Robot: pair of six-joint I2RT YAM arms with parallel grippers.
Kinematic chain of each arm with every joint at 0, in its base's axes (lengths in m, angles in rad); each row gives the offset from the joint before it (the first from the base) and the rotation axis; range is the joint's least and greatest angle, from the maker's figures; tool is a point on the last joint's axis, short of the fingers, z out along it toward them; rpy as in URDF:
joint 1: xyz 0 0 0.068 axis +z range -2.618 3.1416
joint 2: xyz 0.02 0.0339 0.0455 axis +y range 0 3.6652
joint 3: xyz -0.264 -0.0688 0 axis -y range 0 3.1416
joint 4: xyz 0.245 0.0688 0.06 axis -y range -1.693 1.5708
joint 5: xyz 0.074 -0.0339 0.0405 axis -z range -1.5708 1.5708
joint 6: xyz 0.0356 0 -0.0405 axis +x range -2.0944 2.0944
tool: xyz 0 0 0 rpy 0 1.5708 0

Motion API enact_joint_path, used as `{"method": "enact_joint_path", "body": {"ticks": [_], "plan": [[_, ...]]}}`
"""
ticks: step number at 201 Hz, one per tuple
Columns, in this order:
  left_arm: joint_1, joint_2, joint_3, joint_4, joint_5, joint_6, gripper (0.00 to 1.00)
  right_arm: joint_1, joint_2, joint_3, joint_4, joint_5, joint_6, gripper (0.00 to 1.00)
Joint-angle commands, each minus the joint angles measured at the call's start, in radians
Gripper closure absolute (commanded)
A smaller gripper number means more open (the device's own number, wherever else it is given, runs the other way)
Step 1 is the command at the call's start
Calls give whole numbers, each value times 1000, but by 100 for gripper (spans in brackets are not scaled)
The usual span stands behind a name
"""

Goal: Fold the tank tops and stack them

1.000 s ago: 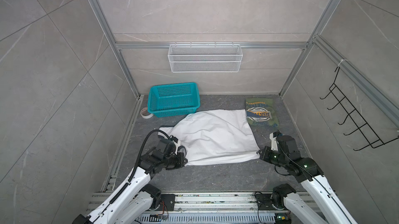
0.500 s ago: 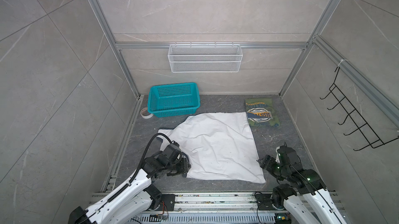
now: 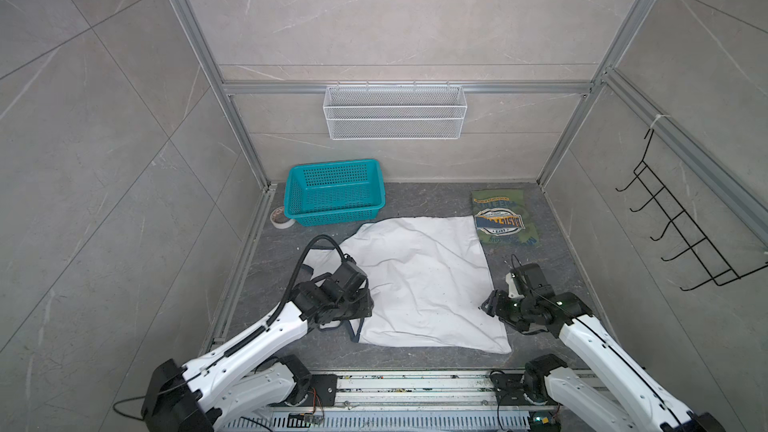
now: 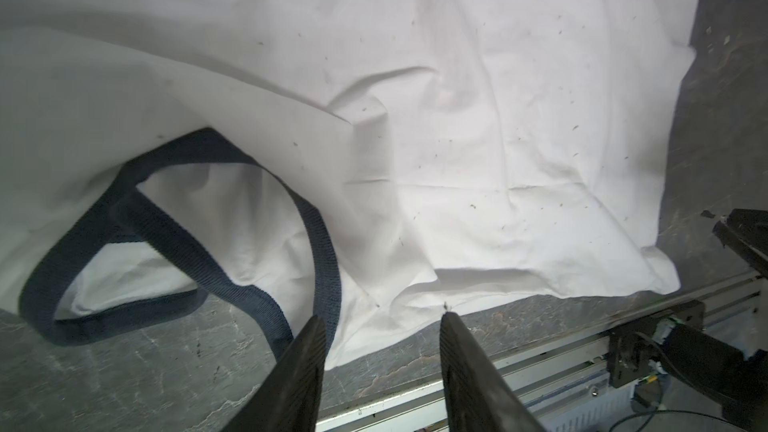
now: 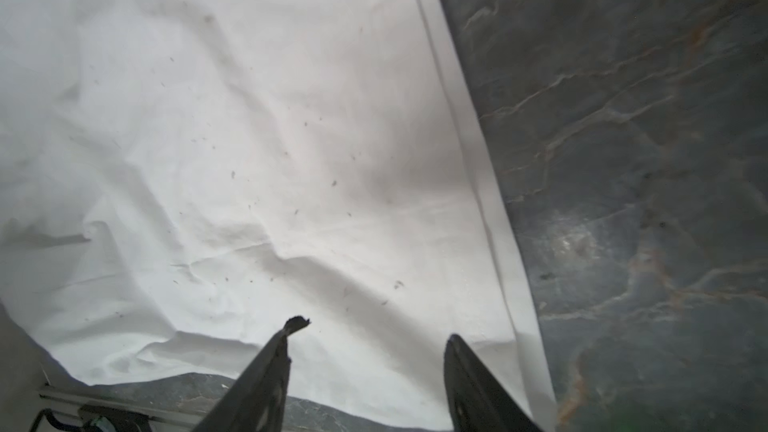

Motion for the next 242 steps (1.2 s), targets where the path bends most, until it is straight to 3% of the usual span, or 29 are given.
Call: {"method": "enact_joint_path", "body": {"ticks": [1, 42, 66, 107, 134, 152, 186, 199, 214, 242], "plan": [[-48, 107, 54, 65, 3, 22, 53, 56, 54, -28, 98, -25, -21, 40], [-119, 261, 26, 70, -21, -49, 55, 144, 244, -65, 204, -1, 24, 44], [-162, 266, -44, 64, -17, -98, 55, 142, 251, -93, 198, 60, 54, 44], [-208, 125, -169, 33, -20, -191, 55, 143, 145, -80, 128, 174, 96, 42], [-202, -41, -115, -28, -127, -163, 48, 143, 105, -29, 122, 197, 76, 41], [-144, -86, -34, -113, -218, -116, 42, 144, 115, 18, 124, 189, 47, 40], [111, -128, 7, -130, -217, -51, 38, 146, 140, 73, 159, 138, 13, 40], [220, -153, -17, -86, -167, -31, 38, 147, 150, 76, 175, 128, 6, 40], [324, -158, -49, 45, -22, 10, 38, 147, 175, 70, 206, 110, -7, 39], [338, 2, 14, 152, 83, 60, 38, 147, 269, 73, 272, 55, -22, 39]]}}
